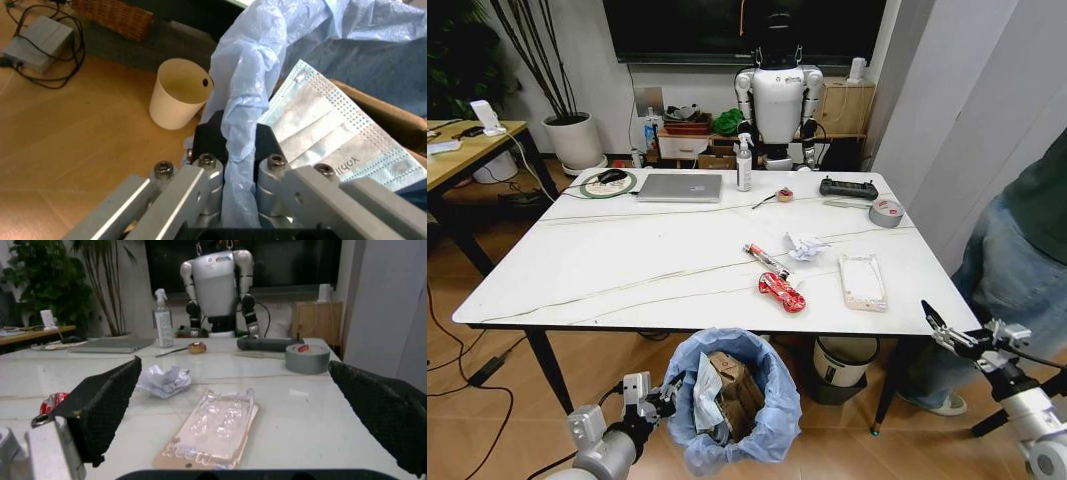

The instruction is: Pick up the trash bin and place the trash from the table into it.

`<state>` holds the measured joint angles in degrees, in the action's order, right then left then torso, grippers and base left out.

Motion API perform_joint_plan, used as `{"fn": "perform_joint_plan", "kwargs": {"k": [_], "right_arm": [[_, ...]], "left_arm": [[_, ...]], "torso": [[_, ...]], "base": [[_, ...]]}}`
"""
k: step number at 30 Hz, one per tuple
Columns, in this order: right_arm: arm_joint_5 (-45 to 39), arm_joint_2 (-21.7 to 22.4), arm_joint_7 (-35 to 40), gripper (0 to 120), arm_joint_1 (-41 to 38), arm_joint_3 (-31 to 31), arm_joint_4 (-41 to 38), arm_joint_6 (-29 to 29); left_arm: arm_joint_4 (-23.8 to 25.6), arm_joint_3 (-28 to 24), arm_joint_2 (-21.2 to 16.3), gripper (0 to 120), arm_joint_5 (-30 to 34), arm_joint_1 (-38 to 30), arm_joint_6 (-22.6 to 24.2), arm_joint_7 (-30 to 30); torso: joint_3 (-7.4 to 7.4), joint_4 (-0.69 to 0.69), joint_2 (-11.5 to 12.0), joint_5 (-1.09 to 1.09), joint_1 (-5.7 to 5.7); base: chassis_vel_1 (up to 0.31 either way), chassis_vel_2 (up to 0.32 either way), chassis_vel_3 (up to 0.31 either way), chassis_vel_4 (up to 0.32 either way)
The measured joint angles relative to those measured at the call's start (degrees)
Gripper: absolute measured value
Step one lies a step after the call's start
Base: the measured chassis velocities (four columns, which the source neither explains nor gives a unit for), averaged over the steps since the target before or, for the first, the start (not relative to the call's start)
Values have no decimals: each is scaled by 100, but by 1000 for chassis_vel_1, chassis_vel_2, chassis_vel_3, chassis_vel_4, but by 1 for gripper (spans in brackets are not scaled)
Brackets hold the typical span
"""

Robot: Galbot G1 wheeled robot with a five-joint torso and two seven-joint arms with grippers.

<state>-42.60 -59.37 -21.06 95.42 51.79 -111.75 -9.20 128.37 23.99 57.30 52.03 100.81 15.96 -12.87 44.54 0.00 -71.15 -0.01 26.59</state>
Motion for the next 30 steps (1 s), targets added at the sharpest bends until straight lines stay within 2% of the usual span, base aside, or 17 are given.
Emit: {"fn": "perform_joint_plan", "kwargs": {"k": [1, 3, 5, 7, 8, 10, 11, 13, 14, 16, 18, 20, 26, 30], "right_arm": [[0, 0, 0, 100, 0, 0, 0, 0], [120, 119, 553, 100, 54, -175, -217, -44], [166, 275, 1139, 100, 70, -342, -494, 147], [202, 467, 2070, 100, -100, -551, -767, 577], [202, 467, 2070, 100, -100, -551, -767, 577], [140, 654, 2972, 100, -324, -798, -992, 1057], [125, 674, 3062, 100, -347, -825, -1014, 1118], [-389, 877, 3863, 100, -678, -1143, -1235, 1732], [-573, 918, 3972, 100, -797, -1236, -1245, 1818], [-883, 983, 4016, 100, -1002, -1391, -1229, 1887], [-1623, 1172, 3813, 100, -1619, -1765, -877, 2032], [-1912, 1311, 3604, 100, -2028, -2021, -467, 2138], [-2105, 1440, 3076, 100, -2740, -2485, 364, 2259], [-2104, 1457, 2830, 100, -3024, -2623, 628, 2357]], "left_arm": [[0, 0, 0, 2, 0, 0, 0, 0], [0, 1, 4, 2, -4, 1, 0, 0], [-5, 1, 2, 2, -6, -4, 0, 0], [2, 6, -3, 2, -6, 2, 0, -3], [2, 6, -3, 2, -6, 2, 0, -3], [38, 41, -22, 2, -3, 47, 0, -4], [42, 47, -25, 2, -2, 53, 0, -5], [85, 129, -62, 2, 14, 128, 0, -5], [97, 155, -73, 2, 22, 147, 0, -5], [118, 195, -92, 2, 36, 175, 0, -5], [186, 308, -157, 2, 80, 271, 4, -7], [255, 409, -207, 2, 112, 362, 9, -10], [358, 546, -249, 2, 145, 543, 13, -14], [370, 544, -240, 2, 157, 558, 19, -16]], "torso": [[0, 0, 0, 0, 0], [0, 0, 0, 0, 0], [0, 0, 0, 1, 0], [0, -1, 0, -1, 0], [0, -1, 0, -1, 0], [0, -1, 0, 3, 0], [0, -1, 0, 3, 0], [0, -1, 0, 0, 0], [0, -1, 0, 0, 0], [0, -2, 0, 0, 0], [1, 0, 0, 1, 0], [0, 1, 0, 1, 1], [1, 0, 0, 2, 2], [1, 0, 0, 1, 1]], "base": [[0, 0, 0, 0], [0, 0, 0, 0], [0, 0, 0, 0], [0, 0, 0, 0], [0, 0, 0, 0], [0, 0, 0, 0], [0, 0, 0, 0], [0, 0, 0, 0], [0, 0, 0, 0], [0, 0, 0, 0], [0, 0, 0, 0], [0, 0, 0, 0], [0, 0, 0, 0], [0, 0, 0, 0]]}}
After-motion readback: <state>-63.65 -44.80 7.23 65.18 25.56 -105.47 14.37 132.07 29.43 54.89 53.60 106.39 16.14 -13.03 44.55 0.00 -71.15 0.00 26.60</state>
